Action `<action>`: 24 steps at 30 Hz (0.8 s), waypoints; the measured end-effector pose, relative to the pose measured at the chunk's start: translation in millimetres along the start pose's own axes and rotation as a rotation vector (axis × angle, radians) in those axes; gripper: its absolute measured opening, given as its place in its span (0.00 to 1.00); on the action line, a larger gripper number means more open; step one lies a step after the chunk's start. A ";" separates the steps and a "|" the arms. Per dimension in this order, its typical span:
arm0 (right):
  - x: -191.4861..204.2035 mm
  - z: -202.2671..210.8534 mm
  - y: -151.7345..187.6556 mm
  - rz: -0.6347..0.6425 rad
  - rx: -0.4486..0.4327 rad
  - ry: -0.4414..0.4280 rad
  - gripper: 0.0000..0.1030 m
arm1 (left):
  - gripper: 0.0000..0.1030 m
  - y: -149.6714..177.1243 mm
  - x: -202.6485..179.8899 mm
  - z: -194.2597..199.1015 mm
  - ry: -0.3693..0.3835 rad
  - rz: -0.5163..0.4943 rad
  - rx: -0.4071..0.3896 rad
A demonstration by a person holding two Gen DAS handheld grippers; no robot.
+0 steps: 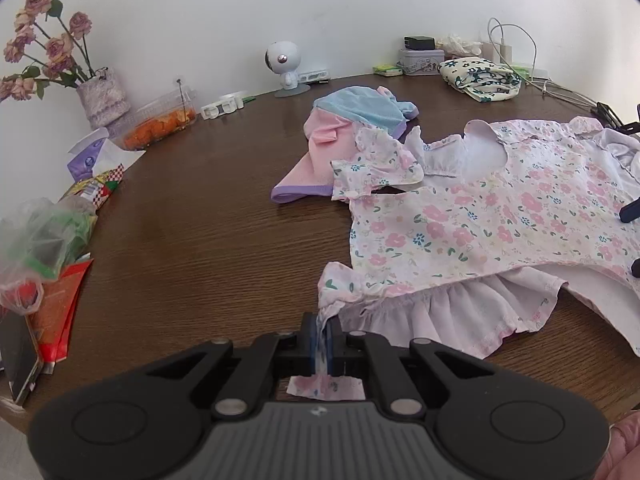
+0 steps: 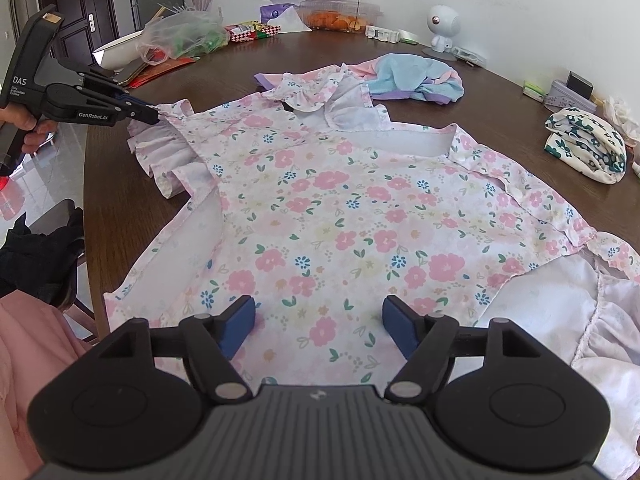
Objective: Fold clothes
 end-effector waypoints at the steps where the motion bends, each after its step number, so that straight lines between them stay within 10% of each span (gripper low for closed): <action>1: 0.1 -0.1 0.1 0.000 -0.001 0.000 0.71 | 0.04 0.0 -0.4 -0.3 -0.004 -0.006 0.001; 5: 0.7 -0.6 0.5 0.002 -0.003 0.000 0.74 | 0.14 3.7 -0.8 0.2 0.032 0.025 0.004; 8: 1.7 -0.9 0.6 0.005 -0.004 -0.001 0.76 | 0.43 8.3 0.1 5.8 0.012 0.043 -0.009; 11: 2.5 -1.2 0.7 0.008 -0.004 -0.002 0.77 | 0.45 14.4 1.0 6.5 0.023 0.057 0.000; 15: 3.3 -1.4 1.1 0.010 -0.007 -0.003 0.79 | 0.43 21.8 -0.2 0.2 0.048 0.076 0.026; 20: 3.0 -1.5 1.4 0.010 -0.010 -0.004 0.79 | 0.05 21.2 0.1 -2.5 0.080 0.102 0.023; 24: 2.7 -1.7 1.8 0.013 -0.011 -0.005 0.79 | 0.03 18.9 2.5 0.3 0.029 0.084 0.007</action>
Point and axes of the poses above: each gripper's, at about its wrist camera, not at the fingertips, and z roughly against the way its jaws point, x to its left, y to its underside, the point moved 6 cm from there along -z, roughly the way its jaws point, and after that the axes turned 14 degrees about x, right-handed, at the moved point
